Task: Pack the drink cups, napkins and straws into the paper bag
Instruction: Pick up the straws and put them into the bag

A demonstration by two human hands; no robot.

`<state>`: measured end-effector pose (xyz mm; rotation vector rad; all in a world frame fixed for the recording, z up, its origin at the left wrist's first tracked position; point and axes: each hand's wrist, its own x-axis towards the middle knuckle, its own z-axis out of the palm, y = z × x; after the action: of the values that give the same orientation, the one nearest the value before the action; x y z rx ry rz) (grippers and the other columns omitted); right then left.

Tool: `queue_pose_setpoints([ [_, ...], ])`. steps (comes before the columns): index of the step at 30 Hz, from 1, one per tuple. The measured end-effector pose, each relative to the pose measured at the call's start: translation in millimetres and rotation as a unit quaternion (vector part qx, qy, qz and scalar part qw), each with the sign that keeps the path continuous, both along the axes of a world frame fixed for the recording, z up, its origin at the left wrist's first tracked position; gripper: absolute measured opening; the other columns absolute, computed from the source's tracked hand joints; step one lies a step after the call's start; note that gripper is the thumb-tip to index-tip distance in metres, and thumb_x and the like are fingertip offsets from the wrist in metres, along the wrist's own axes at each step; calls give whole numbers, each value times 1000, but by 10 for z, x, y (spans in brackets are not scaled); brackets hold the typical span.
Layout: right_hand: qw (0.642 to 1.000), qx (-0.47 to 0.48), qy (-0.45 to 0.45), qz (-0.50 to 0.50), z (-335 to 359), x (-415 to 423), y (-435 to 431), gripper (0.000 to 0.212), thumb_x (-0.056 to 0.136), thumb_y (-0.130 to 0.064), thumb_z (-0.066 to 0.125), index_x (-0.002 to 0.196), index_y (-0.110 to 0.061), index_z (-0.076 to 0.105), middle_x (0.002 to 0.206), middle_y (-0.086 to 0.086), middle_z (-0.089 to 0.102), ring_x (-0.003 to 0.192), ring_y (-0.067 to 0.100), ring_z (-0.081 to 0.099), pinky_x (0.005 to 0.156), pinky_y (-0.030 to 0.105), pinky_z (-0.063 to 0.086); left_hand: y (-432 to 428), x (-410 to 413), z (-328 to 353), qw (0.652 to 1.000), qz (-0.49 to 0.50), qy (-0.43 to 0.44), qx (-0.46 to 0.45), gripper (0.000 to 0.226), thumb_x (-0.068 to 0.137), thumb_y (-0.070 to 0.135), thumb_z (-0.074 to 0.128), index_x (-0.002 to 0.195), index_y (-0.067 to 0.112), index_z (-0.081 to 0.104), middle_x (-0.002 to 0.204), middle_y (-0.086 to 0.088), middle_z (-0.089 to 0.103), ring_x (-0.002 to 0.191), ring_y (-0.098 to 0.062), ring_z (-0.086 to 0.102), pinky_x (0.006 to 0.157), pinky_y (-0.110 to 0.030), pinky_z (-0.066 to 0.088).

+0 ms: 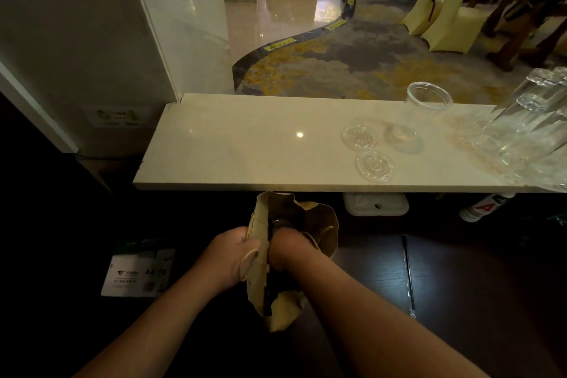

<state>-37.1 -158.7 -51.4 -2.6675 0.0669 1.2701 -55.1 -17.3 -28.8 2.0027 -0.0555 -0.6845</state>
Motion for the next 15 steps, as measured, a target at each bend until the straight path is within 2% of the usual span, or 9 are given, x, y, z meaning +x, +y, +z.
queue_pose_setpoints([
  [4,998,10,-60,7,112,-65,-31,34,96,-14,63,130,-12,63,129,12,61,120,34,58,104,47,49,-15,15,21,1000,3,1,10,20,79,37,56,70,23,67,73,2,70,71,-17,64,64,-30,45],
  [7,987,72,-135,-50,334,-155,-88,22,95,-16,64,117,-15,69,114,8,68,108,29,64,96,44,55,-26,38,57,1000,15,6,-5,24,70,41,55,68,21,67,72,1,71,70,-17,64,65,-30,46],
  [9,957,137,-225,-121,549,-266,-149,12,97,-23,60,106,-20,68,99,1,69,93,20,66,86,39,58,-36,42,36,1000,19,14,-14,24,75,42,61,66,22,69,74,-1,72,74,-20,65,68,-36,49],
  [11,914,170,-343,-132,809,-378,-238,11,97,-33,56,98,-25,64,85,-5,67,77,14,66,73,38,61,-40,48,-27,998,36,31,-37,21,73,41,67,64,24,74,75,-4,75,78,-26,69,77,-50,55],
  [13,870,195,-429,-147,1006,-453,-386,11,96,-36,55,97,-27,61,79,-6,67,67,12,66,62,38,61,-48,54,-70,999,32,25,-30,21,70,41,61,67,27,75,76,-5,76,80,-29,71,79,-48,56],
  [15,826,224,-482,-188,1137,-503,-604,7,97,-34,57,101,-30,61,78,-9,68,63,5,66,57,31,59,-54,62,-87,999,31,19,-23,23,69,40,56,67,27,75,77,-6,75,81,-31,70,75,-41,53],
])
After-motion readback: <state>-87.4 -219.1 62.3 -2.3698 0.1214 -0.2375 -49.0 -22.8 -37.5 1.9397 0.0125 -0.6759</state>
